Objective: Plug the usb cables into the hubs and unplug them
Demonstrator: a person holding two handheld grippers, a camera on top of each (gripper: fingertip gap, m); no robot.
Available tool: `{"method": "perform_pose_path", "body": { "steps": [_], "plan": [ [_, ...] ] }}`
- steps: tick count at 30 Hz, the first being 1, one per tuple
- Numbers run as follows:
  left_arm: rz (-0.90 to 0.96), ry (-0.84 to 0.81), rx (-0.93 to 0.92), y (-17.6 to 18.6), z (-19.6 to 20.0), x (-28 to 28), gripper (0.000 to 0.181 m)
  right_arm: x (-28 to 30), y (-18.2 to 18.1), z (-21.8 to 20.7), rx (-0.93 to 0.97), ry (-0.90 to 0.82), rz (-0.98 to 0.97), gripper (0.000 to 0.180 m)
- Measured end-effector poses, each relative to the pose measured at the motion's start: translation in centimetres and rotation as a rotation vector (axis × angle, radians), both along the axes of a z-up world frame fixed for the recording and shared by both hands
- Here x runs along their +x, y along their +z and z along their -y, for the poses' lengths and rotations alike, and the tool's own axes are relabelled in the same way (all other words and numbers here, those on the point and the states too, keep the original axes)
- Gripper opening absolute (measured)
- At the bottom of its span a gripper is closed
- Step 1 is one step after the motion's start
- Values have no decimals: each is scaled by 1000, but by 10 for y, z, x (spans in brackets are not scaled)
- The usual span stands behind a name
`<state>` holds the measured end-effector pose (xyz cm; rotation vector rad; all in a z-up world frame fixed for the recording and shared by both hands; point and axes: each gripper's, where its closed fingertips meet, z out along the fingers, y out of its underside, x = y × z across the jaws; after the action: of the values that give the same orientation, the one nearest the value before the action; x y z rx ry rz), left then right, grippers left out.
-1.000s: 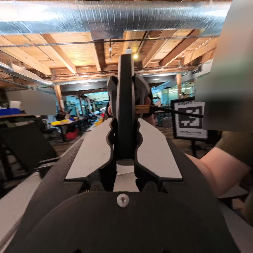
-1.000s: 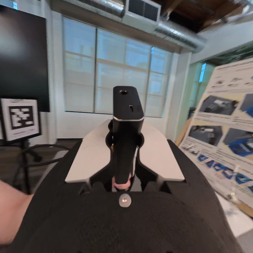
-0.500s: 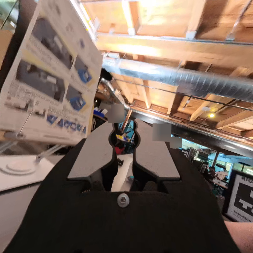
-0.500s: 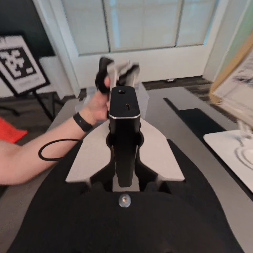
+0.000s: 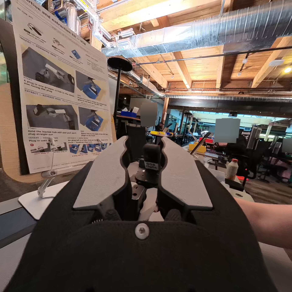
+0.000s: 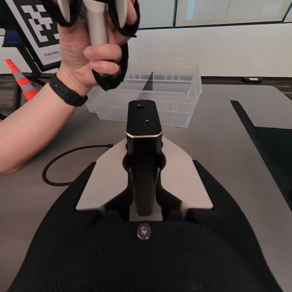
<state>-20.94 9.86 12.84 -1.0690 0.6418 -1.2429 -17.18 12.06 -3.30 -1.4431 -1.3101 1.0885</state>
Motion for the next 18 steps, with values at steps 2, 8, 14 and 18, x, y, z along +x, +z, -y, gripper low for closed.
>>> {"method": "perform_pose_path", "body": {
  "steps": [2,8,14,18],
  "plan": [
    [15,0,5,1,1,-4,33,0,0,1,-13,29,-16,30],
    [-65,-30,10,-9,2,14,37,3,2,5,-4,50,-54,34],
    [-87,-40,8,-12,2,18,38,2,5,8,14,36,-40,41],
    [-65,-37,2,-10,2,13,38,8,9,10,32,-5,-28,48]
  ]
}}
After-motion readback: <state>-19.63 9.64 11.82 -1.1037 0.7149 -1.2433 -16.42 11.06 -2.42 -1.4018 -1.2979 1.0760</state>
